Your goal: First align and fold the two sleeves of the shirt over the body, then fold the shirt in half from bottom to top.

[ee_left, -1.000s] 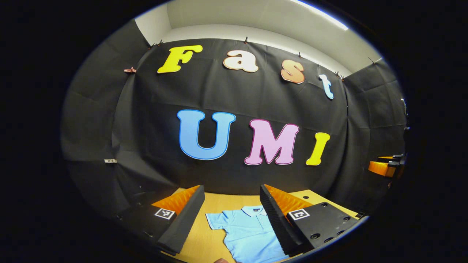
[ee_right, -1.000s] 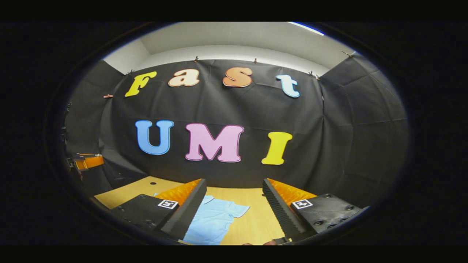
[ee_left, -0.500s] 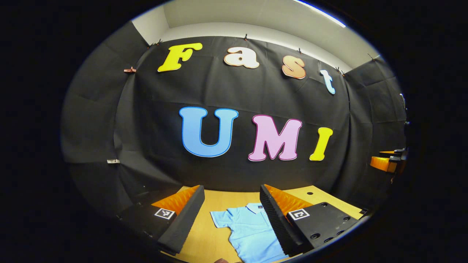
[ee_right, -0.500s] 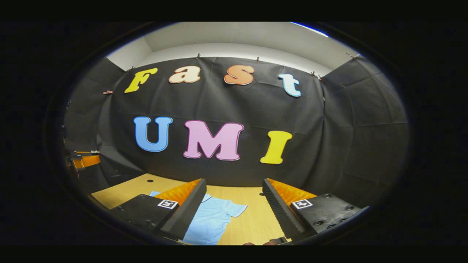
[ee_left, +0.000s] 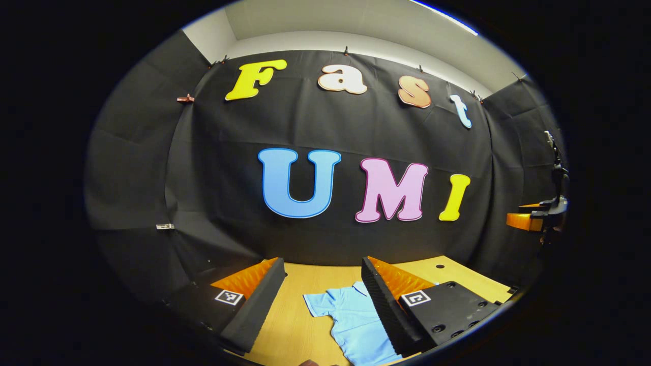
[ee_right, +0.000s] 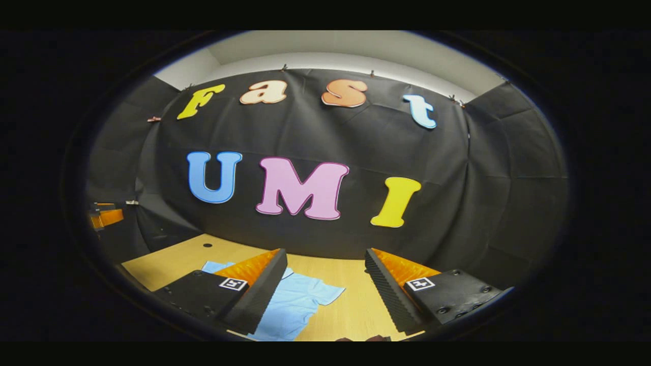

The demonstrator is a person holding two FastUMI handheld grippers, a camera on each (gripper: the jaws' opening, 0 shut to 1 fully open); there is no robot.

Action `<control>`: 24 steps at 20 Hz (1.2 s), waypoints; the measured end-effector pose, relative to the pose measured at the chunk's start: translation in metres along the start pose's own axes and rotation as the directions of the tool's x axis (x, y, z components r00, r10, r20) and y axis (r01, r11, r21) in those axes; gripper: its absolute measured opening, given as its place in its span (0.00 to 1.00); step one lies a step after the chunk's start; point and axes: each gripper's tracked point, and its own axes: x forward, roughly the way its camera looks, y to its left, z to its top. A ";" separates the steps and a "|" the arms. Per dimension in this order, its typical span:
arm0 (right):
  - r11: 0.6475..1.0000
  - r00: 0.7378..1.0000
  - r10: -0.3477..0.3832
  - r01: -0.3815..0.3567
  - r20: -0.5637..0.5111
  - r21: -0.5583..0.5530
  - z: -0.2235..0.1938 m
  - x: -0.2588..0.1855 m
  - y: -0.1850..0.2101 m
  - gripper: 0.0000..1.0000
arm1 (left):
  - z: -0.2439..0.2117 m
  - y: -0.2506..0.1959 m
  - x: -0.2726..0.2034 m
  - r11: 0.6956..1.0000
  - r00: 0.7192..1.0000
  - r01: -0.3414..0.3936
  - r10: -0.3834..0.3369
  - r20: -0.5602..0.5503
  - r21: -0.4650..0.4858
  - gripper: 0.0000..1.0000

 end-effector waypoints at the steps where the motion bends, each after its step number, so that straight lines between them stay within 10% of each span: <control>1: 1.000 0.999 0.018 -0.018 -0.030 0.008 -0.008 0.016 -0.001 0.97 | 0.000 -0.002 0.002 1.000 1.000 -0.002 0.002 -0.001 -0.004 0.97; 8: 0.989 0.940 0.128 -0.099 -0.317 0.107 -0.142 0.145 -0.015 0.97 | -0.035 -0.014 0.032 0.998 0.994 -0.052 0.055 -0.095 0.033 0.97; 14: 0.986 0.814 0.165 -0.147 -0.557 0.077 -0.296 0.245 -0.038 0.97 | -0.057 -0.039 0.089 0.990 0.973 -0.129 0.138 -0.187 0.063 0.97; 19: 0.976 0.718 0.215 -0.147 -0.662 0.157 -0.382 0.281 -0.036 0.98 | -0.088 -0.071 0.129 0.984 0.948 -0.165 0.178 -0.266 0.068 0.97; 24: 0.972 0.681 0.224 -0.106 -0.697 0.209 -0.420 0.297 -0.036 0.94 | -0.101 -0.085 0.145 0.981 0.930 -0.163 0.189 -0.314 0.107 0.96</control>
